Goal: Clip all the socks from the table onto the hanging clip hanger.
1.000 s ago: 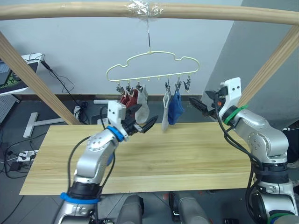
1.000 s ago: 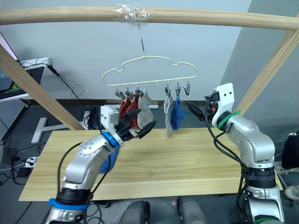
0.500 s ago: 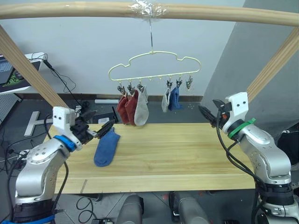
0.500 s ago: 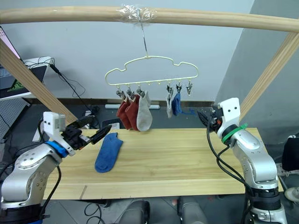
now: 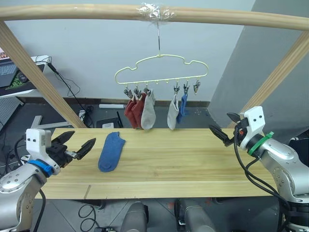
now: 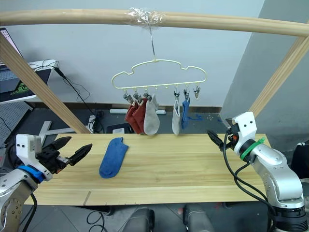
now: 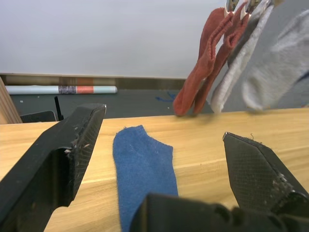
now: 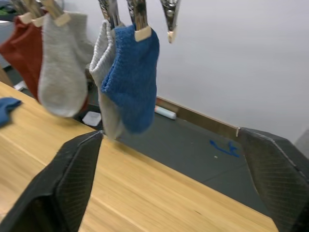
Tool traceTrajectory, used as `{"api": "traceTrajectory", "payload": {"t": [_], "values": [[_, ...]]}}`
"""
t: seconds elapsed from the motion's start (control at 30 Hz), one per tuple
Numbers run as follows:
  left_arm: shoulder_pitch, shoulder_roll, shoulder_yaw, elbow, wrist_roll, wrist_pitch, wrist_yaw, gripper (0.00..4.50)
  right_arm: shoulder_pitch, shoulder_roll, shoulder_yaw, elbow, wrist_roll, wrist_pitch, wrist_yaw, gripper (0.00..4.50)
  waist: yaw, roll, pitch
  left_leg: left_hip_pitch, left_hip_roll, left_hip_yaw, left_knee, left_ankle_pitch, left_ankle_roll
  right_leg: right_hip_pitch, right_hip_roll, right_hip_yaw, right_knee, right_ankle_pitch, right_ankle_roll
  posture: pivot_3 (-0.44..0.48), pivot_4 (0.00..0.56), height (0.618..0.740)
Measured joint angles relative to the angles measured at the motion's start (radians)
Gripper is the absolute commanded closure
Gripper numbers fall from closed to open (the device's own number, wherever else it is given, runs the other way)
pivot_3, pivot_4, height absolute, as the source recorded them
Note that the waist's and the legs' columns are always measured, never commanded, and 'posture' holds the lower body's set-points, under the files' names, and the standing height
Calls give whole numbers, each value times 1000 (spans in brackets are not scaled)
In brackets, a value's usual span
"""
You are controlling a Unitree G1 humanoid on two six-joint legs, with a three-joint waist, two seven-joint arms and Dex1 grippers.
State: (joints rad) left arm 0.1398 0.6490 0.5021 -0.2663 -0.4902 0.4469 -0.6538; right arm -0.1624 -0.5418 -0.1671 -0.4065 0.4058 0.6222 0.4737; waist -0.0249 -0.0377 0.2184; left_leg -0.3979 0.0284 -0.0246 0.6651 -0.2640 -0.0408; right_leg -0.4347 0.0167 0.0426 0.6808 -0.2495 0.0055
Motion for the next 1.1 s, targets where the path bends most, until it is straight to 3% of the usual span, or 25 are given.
{"api": "traceTrajectory", "payload": {"t": [0.6, 0.7, 0.77, 0.87, 0.93, 1.1], "values": [[6, -7, -39, -42, 61, 0, 74, 0, -41, 73, 20, 25, -74, -26, -93, 28, 3, 0, -1, 1, 0, 0, 0, 0, 0, 0, 0, 0, 1, 0, -1, 65, 177, 740], [3, -22, -55, -68, 30, 15, 70, 0, -88, 116, 42, 40, -75, -25, -112, 28, 1, 0, -1, 1, 0, 0, 0, 0, 0, 0, 0, 0, 1, 1, -1, 68, 179, 740], [-26, -41, -94, -177, -49, 58, 59, 0, -160, 183, 76, 69, -84, -26, -148, 28, 0, 0, -1, 0, 0, 0, 0, 1, -1, 0, 0, 0, 1, 1, 0, 83, 181, 740], [-111, -28, -149, -333, -134, 95, 54, 0, -227, 248, 125, 104, -100, -40, -172, 612, 8, 0, -1, 1, 0, -1, 0, 2, -1, 1, 0, 0, 1, 4, -4, 93, 182, 740], [-143, -17, -154, -366, -153, 115, 61, 0, -243, 257, 129, 136, -113, -51, -185, 1259, 16, 0, -1, 1, 0, -1, 0, 2, -1, 1, 0, 0, 1, 4, -4, 103, 183, 740], [-245, -15, -209, -373, -182, 162, 102, 0, -280, 283, 129, 228, -152, -85, -218, 1259, 23, 0, -1, 1, -1, -1, 0, 2, -1, 1, 0, 0, 1, 4, -4, 117, 180, 740]]}}
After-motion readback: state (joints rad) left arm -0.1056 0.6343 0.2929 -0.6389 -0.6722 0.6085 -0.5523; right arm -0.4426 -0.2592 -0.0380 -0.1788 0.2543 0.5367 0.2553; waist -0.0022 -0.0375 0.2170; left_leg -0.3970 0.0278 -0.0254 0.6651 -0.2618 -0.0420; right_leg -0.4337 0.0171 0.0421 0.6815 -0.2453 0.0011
